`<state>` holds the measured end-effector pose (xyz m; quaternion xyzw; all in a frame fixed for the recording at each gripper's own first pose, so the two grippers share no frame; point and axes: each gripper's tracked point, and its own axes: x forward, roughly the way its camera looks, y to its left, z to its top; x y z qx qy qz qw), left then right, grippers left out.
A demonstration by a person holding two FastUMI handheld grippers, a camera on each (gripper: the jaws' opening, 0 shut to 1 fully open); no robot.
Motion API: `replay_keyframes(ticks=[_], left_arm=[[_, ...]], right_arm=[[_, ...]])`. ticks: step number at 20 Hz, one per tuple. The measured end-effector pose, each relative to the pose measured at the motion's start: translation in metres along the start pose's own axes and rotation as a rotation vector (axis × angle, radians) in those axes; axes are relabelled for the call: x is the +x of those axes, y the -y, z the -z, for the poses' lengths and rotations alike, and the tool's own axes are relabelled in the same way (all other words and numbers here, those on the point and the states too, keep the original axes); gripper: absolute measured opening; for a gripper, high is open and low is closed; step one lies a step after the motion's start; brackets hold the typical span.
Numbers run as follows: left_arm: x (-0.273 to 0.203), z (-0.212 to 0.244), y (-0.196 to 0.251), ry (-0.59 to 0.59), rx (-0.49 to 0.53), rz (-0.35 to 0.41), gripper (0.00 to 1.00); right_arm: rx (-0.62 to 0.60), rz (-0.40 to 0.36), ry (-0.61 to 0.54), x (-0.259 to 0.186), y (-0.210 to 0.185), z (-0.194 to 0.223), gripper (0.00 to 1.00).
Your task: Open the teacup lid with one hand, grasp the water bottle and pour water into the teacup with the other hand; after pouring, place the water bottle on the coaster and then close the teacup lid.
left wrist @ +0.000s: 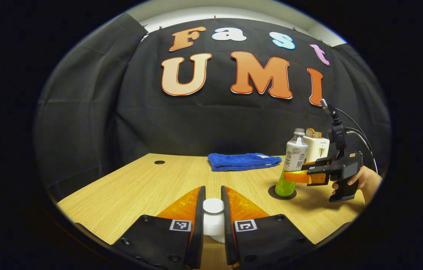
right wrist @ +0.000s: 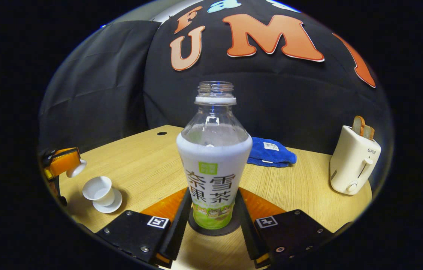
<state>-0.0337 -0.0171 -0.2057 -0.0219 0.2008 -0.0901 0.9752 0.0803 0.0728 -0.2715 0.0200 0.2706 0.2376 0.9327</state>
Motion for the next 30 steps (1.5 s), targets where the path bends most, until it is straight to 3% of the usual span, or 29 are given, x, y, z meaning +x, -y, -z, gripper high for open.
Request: replay_keyframes(ticks=[4,6,11,17,24,28,30], left_arm=[[0.014,0.02,0.01,-0.038,-0.046,0.027,0.28],[0.019,0.026,0.014,-0.055,-0.043,0.029,0.24],[0.027,0.035,0.026,-0.07,-0.016,0.049,0.28],[0.03,0.047,0.029,-0.085,0.047,0.025,0.25],[0.027,0.054,0.029,-0.13,0.112,0.001,0.32],[0.022,0.05,0.033,-0.125,0.117,0.017,0.63],[0.017,0.039,0.035,-0.088,0.112,0.019,0.73]], right_arm=[[0.006,-0.001,0.014,-0.003,-0.001,0.0,0.72],[0.013,-0.001,0.029,-0.007,0.0,-0.001,0.76],[0.011,0.015,0.041,-0.018,0.006,0.003,0.9],[0.023,0.031,0.073,-0.048,0.009,0.013,0.95],[0.021,0.048,0.115,-0.089,0.012,0.014,0.95],[0.044,0.089,0.162,-0.11,0.015,0.013,0.96],[0.039,0.124,0.187,-0.119,0.02,0.012,0.96]])
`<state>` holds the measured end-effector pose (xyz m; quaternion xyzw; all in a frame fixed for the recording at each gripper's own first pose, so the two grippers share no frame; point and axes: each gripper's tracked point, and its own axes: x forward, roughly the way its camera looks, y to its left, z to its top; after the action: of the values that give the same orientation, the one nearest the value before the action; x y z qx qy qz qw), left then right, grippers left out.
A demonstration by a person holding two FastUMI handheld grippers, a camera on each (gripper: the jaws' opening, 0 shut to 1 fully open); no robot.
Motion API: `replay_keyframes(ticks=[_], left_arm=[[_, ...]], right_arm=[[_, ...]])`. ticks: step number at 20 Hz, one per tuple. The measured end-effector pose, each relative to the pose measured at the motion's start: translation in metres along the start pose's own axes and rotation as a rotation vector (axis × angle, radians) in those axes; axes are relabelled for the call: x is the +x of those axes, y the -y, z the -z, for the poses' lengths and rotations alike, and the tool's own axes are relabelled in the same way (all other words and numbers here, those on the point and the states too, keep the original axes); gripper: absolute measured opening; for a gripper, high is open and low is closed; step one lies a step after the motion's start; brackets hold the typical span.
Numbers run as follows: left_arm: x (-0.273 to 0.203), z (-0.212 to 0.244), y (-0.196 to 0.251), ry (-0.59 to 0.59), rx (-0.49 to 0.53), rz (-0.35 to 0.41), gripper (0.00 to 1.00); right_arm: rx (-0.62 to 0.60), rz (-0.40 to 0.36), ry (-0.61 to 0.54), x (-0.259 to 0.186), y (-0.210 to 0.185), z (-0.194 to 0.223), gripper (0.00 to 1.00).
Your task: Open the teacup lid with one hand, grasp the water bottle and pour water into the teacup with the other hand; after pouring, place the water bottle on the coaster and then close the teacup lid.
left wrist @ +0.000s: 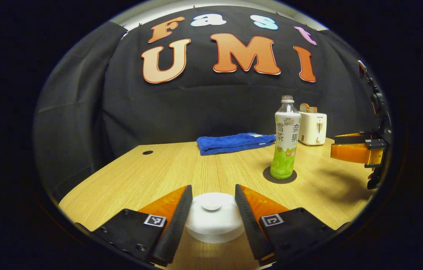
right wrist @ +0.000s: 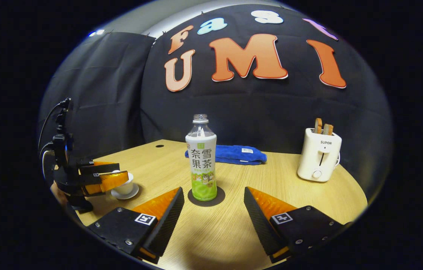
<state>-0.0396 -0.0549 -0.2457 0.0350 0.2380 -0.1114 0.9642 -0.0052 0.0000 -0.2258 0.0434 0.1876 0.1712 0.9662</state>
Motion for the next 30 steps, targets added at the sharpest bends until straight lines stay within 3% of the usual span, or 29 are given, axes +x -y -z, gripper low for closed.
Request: replay_keyframes(ticks=[3,5,9,13,14,18,26,30], left_arm=[[-0.009,-0.025,-0.005,0.069,0.003,-0.03,0.94],[-0.017,-0.046,-0.011,0.125,-0.004,-0.057,0.99],[-0.036,-0.095,-0.033,0.233,-0.074,-0.091,0.98],[-0.054,-0.128,-0.057,0.288,-0.104,-0.122,0.94],[-0.056,-0.136,-0.058,0.299,-0.117,-0.119,0.98],[-0.067,-0.162,-0.055,0.345,-0.126,-0.11,0.95],[-0.062,-0.178,-0.016,0.339,-0.119,-0.039,0.97],[-0.055,-0.169,-0.01,0.315,-0.133,-0.04,0.95]], right_arm=[[-0.018,0.069,0.048,-0.012,0.01,-0.014,0.96],[-0.031,0.103,0.078,-0.018,0.013,-0.025,0.96],[-0.103,0.159,0.122,-0.032,0.014,-0.05,0.96],[-0.124,0.167,0.159,-0.043,0.002,-0.072,0.96],[-0.123,0.17,0.167,-0.047,-0.001,-0.078,0.96],[-0.119,0.149,0.211,-0.056,-0.016,-0.098,0.97],[-0.088,0.143,0.25,-0.062,-0.026,-0.113,0.97],[-0.069,0.2,0.286,-0.066,-0.014,-0.12,0.97]])
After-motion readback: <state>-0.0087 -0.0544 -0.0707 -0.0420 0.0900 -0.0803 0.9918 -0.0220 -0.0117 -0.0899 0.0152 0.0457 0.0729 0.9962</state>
